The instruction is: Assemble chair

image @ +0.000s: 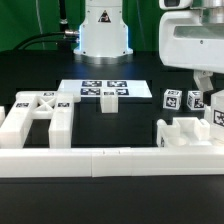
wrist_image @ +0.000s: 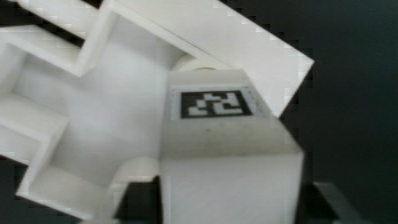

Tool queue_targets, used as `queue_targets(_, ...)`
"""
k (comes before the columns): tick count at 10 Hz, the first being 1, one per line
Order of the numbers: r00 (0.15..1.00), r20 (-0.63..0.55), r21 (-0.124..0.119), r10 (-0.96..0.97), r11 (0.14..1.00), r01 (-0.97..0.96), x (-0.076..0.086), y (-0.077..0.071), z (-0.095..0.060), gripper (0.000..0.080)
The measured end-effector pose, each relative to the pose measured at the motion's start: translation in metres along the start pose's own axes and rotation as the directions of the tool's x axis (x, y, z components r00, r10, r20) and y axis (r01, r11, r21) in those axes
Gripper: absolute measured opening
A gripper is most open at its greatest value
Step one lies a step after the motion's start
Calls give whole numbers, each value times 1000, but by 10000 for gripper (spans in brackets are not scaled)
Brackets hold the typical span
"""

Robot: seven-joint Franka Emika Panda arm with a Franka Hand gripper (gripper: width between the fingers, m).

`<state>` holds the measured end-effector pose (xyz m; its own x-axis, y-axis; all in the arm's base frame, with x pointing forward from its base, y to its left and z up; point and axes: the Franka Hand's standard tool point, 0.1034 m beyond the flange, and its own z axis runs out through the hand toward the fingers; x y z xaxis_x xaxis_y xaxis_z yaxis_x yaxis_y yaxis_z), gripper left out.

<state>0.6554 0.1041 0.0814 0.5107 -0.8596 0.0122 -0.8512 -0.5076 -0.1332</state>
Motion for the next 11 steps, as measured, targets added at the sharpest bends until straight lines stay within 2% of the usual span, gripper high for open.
queue_targets(1, 999, 0, 0, -46, 999, 46, 0, 0, 0, 508)
queue_targets(2, 996, 0, 4, -89, 996, 89, 0, -1, -1, 508)
queue_targets(3, 983, -11, 20, -182, 983, 183, 1, -3, -1, 604)
queue_targets(4, 958, -22, 28, -288, 957, 288, 1, -3, 0, 640)
queue_targets(7, 873, -24, 20, -488, 872, 488, -1, -3, 1, 647)
queue_targets(11, 684, -10, 24, -729, 684, 729, -21, -7, 3, 649)
